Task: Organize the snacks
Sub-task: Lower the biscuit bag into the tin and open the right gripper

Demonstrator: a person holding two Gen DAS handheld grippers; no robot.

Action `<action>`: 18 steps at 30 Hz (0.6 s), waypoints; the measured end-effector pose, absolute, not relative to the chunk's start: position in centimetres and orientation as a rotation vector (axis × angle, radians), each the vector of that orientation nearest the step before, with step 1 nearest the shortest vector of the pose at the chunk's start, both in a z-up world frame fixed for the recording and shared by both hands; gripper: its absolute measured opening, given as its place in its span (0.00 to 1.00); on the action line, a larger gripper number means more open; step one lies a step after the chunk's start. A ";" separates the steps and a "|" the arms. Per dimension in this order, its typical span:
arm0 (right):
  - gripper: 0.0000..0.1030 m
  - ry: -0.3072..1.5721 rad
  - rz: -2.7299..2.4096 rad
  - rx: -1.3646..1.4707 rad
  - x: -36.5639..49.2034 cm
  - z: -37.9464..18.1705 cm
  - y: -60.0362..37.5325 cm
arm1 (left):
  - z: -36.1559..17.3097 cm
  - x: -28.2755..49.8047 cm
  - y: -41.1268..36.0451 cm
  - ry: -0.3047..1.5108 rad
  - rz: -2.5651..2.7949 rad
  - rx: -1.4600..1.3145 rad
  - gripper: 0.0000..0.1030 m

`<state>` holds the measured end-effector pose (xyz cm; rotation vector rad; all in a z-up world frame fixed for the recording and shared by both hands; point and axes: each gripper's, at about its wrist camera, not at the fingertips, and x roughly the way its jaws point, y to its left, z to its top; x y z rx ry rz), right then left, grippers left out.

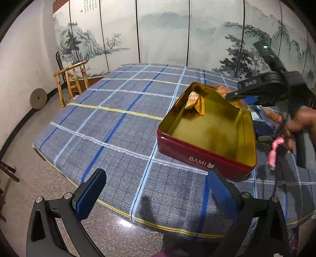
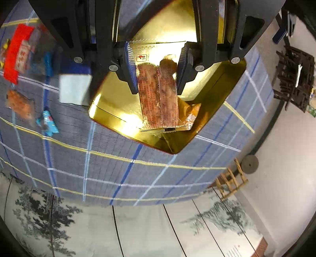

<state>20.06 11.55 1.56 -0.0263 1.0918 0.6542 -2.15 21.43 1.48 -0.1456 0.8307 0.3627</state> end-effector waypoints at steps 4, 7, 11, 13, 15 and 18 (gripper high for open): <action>0.37 1.129 0.617 -0.060 21.2 0.1 13.1 | 1.0 -1.8 22.1 0.856 0.358 -0.158 0.98; 0.37 1.153 0.600 -0.067 21.8 -0.8 14.0 | 0.9 -1.6 22.1 0.862 0.354 -0.160 0.98; 0.37 1.165 0.580 -0.079 22.5 -1.6 14.7 | 0.8 -1.5 22.1 0.867 0.349 -0.156 0.98; 0.37 1.172 0.574 -0.068 22.7 -2.0 14.9 | 0.7 -1.4 22.1 0.870 0.347 -0.152 0.98; 0.37 1.173 0.568 -0.068 23.0 -2.2 15.1 | 0.7 -1.4 22.2 0.870 0.345 -0.155 0.98; 0.37 1.174 0.558 -0.070 23.1 -2.5 15.4 | 0.6 -1.4 22.3 0.874 0.342 -0.162 0.98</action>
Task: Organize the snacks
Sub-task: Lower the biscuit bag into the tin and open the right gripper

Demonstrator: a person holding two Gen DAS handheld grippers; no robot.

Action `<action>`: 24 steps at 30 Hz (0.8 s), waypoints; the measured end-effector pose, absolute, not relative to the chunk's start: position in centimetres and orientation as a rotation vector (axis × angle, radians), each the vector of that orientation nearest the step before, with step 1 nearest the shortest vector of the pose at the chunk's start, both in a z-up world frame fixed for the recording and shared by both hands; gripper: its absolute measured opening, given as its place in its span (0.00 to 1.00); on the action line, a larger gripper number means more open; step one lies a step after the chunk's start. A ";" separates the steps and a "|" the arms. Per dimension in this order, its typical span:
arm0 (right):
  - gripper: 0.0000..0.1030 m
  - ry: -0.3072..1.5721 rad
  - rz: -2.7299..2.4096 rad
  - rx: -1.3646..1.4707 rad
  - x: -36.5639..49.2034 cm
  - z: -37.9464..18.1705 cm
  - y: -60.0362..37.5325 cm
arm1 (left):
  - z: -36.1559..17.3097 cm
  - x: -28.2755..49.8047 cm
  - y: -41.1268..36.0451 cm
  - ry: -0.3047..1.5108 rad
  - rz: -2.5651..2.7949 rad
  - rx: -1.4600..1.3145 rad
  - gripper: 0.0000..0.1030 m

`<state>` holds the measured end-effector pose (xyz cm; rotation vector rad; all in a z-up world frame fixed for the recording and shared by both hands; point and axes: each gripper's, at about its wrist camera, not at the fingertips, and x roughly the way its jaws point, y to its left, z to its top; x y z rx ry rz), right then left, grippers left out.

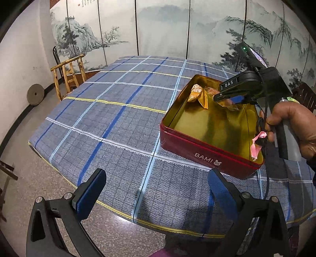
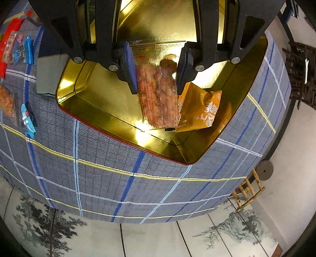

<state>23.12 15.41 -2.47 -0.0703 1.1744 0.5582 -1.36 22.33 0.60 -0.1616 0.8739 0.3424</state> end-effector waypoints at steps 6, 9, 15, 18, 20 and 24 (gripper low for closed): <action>0.38 1.157 0.558 -0.060 23.1 -2.3 15.6 | 0.5 -1.4 22.3 0.884 0.337 -0.168 0.98; 0.38 1.131 0.555 -0.073 22.9 -1.6 15.3 | 0.5 -1.4 22.2 0.883 0.336 -0.164 0.98; 0.46 1.025 0.625 0.045 20.7 2.2 10.1 | 0.9 -1.8 21.8 0.869 0.329 -0.158 0.98; 0.52 0.989 0.611 0.043 19.1 3.1 5.0 | 1.4 -2.1 21.5 0.848 0.313 -0.160 0.98; 0.53 0.994 0.562 -0.034 18.3 2.9 1.6 | 1.6 -2.0 21.0 0.848 0.294 -0.158 0.98; 0.53 1.040 0.534 -0.110 16.8 1.5 -2.2 | 1.8 -1.7 19.1 0.854 0.251 -0.134 0.98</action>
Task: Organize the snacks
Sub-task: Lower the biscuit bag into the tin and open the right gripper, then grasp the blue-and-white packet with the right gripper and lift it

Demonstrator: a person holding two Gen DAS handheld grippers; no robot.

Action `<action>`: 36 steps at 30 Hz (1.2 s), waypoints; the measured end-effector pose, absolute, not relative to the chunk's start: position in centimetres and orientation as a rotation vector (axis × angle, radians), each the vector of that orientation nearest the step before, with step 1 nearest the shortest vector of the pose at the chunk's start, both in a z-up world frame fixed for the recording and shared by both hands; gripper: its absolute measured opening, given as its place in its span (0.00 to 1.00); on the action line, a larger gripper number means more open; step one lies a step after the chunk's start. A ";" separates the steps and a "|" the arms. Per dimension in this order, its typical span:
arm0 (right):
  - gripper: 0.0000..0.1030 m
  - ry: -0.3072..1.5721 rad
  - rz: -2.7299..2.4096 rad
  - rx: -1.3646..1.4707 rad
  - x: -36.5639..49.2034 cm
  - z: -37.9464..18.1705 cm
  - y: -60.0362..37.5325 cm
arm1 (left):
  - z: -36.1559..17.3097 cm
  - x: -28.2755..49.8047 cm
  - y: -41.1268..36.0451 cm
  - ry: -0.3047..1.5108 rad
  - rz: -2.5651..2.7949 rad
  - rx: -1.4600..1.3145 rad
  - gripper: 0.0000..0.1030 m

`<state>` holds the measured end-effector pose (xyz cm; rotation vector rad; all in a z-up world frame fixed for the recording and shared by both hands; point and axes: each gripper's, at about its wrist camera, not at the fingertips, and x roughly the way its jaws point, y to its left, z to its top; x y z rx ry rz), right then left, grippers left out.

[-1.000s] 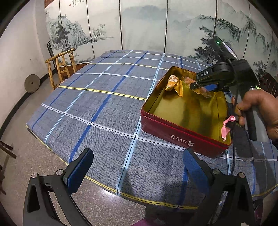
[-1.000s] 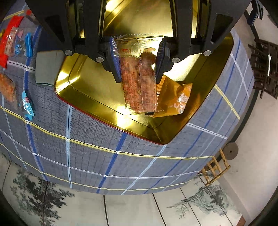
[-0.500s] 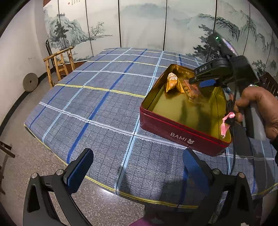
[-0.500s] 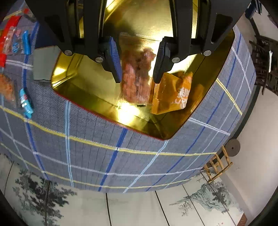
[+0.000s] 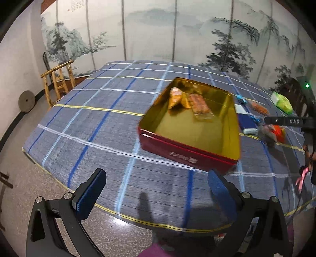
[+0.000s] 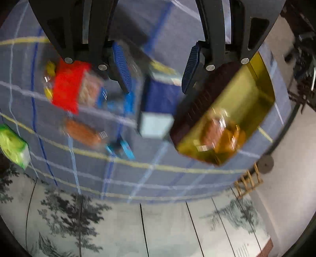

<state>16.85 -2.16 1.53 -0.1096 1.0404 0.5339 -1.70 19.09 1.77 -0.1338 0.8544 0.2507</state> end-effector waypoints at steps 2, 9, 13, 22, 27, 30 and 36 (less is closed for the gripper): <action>0.53 1.040 0.547 -0.144 16.0 1.0 -2.4 | 1.7 -1.6 18.1 0.862 0.235 -0.111 0.98; 0.53 1.042 0.610 -0.174 17.3 -0.2 0.6 | 2.0 -1.2 16.4 0.871 0.225 -0.058 0.99; 0.53 1.080 0.588 -0.184 19.1 -2.0 1.9 | 2.0 -1.0 16.5 0.872 0.231 -0.055 0.99; 0.59 1.114 0.520 -0.233 21.8 -4.2 3.8 | 0.9 -0.3 16.5 0.914 0.226 -0.056 0.99; 0.52 1.122 0.500 -0.307 21.6 -4.1 4.7 | 1.2 -0.5 16.4 0.909 0.231 -0.054 0.99; 0.51 1.122 0.525 -0.246 21.1 -3.0 3.4 | 1.7 -0.8 16.2 0.895 0.223 -0.044 0.99; 0.51 1.036 0.570 0.093 18.7 2.9 -5.3 | 3.2 -1.2 14.4 0.849 0.170 0.004 0.99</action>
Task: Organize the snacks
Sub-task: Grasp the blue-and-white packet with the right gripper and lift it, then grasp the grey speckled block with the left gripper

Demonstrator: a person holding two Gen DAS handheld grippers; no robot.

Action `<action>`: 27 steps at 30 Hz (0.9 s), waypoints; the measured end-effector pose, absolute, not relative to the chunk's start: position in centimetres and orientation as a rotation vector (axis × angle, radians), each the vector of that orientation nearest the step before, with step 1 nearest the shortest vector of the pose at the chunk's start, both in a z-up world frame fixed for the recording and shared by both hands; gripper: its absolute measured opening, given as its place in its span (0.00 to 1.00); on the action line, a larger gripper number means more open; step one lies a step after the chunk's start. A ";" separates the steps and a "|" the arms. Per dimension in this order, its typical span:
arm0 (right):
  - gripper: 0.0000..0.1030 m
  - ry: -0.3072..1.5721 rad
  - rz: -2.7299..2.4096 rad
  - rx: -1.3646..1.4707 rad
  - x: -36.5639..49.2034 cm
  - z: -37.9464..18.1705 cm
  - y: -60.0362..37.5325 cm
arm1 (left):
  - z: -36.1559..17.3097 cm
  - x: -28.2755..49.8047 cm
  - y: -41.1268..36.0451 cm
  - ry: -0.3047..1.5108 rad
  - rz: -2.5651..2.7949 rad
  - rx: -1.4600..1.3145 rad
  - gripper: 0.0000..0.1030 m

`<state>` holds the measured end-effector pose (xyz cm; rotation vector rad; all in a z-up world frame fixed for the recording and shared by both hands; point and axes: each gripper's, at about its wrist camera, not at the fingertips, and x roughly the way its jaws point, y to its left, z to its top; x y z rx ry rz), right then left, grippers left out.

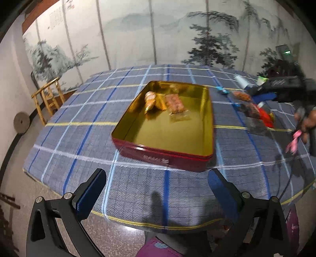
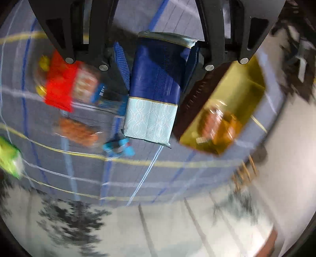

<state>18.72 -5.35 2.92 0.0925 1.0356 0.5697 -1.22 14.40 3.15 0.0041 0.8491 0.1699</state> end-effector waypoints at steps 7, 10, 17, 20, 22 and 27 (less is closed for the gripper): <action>0.51 0.961 0.352 0.180 15.1 4.3 -17.3 | 4.0 -0.4 9.7 0.850 -0.049 0.048 0.99; 0.51 0.979 0.235 0.146 13.9 2.4 -21.3 | 4.1 0.8 7.9 0.873 -0.145 0.037 0.99; 0.51 0.977 0.068 0.115 12.8 -1.6 -27.8 | 3.4 5.6 2.4 0.919 -0.300 0.151 0.99; 0.51 0.952 0.033 0.131 13.3 -2.3 -29.7 | 2.8 8.2 0.3 0.958 -0.319 0.147 0.99; 0.51 0.941 0.032 0.157 13.5 -2.6 -31.0 | 2.4 9.9 -1.0 0.979 -0.297 0.139 0.99; 0.50 0.937 0.055 0.194 14.4 -4.1 -30.9 | 0.4 14.6 -3.8 1.031 -0.237 0.107 0.99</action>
